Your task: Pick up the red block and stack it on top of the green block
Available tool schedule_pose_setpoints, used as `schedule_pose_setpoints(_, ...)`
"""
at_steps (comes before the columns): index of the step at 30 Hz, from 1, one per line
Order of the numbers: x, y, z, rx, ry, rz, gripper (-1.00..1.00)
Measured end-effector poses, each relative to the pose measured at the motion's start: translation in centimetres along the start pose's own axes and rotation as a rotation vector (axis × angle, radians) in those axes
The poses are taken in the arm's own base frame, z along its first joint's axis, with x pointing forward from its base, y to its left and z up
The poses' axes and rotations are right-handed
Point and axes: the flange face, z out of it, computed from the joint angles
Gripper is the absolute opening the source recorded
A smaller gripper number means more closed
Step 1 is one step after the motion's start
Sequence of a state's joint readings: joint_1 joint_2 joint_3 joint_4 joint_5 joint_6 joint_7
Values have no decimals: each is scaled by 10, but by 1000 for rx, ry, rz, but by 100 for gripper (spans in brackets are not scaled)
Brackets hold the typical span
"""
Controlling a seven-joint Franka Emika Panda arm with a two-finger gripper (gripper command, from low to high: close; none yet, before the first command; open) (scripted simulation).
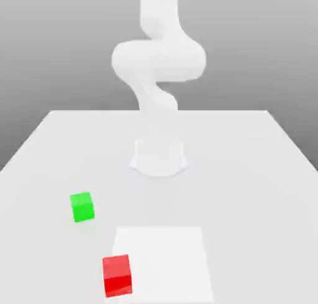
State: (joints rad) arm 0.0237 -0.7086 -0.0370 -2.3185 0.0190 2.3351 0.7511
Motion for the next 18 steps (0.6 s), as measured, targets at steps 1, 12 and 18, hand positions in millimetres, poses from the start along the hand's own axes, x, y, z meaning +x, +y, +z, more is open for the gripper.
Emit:
schedule_pose_setpoints(1, 2, 4, 22, -15, -30, -6, 0)
schedule_pose_setpoints(12, -24, 76, 233, -193, -305, -74, 0)
schedule_pose_setpoints(18, -62, 140, 323, -315, -426, -115, 0)
